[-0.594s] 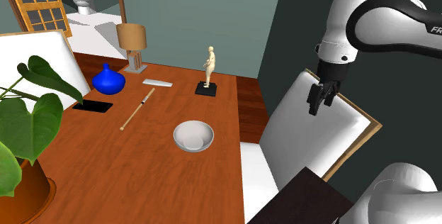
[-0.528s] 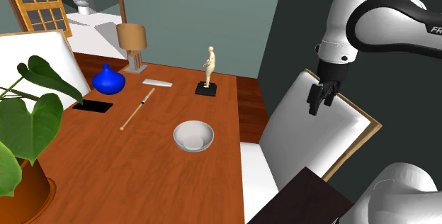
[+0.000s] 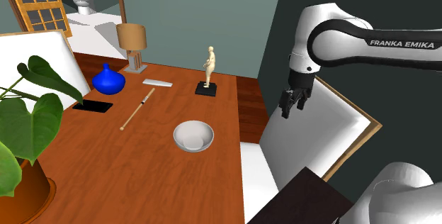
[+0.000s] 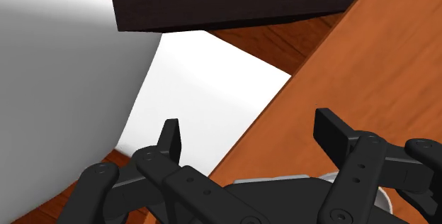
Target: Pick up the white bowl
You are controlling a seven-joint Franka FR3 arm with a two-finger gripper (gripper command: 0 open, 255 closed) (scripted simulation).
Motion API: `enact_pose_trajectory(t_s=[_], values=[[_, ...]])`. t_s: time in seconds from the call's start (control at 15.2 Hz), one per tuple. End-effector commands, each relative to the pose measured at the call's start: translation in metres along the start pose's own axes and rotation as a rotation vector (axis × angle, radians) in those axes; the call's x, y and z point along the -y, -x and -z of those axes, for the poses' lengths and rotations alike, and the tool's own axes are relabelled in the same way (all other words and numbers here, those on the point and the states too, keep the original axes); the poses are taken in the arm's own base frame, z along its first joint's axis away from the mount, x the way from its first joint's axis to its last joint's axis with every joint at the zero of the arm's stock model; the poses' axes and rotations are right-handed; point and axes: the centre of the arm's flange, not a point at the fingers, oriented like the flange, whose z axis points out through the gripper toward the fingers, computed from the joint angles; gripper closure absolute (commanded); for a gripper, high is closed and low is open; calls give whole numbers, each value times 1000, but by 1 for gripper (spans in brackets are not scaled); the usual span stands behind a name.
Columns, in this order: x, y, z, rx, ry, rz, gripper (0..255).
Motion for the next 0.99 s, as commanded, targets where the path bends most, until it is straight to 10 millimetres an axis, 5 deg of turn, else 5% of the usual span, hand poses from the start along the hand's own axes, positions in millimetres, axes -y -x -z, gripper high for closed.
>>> enact_pose_trajectory(t_s=[0.0,0.92], values=[[6,-23,-15,-9,-4,6,0],[59,-171,-98,-56,-31,51,0]])
